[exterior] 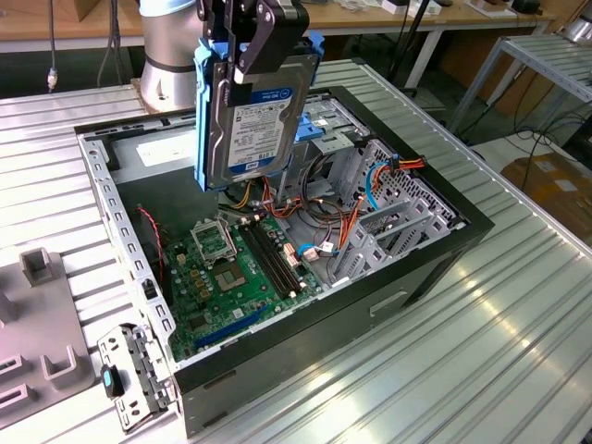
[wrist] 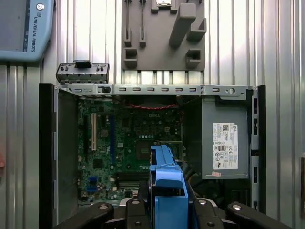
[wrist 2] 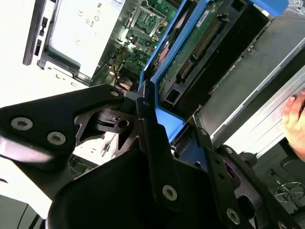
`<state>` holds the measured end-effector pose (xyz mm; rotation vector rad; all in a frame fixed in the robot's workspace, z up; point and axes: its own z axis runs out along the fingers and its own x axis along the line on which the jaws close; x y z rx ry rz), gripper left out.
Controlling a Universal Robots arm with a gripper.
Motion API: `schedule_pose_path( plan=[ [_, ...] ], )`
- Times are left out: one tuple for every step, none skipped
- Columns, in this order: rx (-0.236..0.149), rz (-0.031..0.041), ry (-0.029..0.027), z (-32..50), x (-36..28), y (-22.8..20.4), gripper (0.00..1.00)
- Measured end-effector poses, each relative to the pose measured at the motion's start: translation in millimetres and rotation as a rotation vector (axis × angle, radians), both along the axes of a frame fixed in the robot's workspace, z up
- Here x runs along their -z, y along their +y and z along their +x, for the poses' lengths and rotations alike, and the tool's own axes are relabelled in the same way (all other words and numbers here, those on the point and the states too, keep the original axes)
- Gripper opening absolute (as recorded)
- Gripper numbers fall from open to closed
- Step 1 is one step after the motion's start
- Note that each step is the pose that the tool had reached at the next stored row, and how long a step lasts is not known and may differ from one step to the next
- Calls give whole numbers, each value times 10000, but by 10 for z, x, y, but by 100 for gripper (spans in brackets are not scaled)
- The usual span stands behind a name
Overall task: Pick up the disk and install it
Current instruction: 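Insert the disk into the insertion slot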
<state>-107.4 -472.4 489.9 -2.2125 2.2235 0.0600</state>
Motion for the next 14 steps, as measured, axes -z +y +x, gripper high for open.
schedule_pose_path(
  plan=[
    [0, 0, 0, 0, 0, -2, 37],
    [0, 0, 0, 0, 0, -3, 37],
    [0, 0, 0, 0, 0, -3, 37],
    [-1, 0, 0, 0, 0, -4, 37],
    [0, 0, 0, 0, 0, -5, 37],
    [0, 1, 0, 0, 1, -5, 37],
    [-1, 0, 0, 0, 0, -5, 37],
    [0, 1, 0, 0, 0, -5, 37],
    [-1, 0, 0, 0, 0, -5, 37],
    [0, 1, 0, 0, 0, -9, 37],
    [-1, 0, 0, 0, 0, -13, 37],
    [0, 0, 0, 0, 0, -14, 37],
    [0, 0, 0, 0, 0, -15, 37],
    [-1, 0, 0, 0, 0, -18, 37]
  ],
)
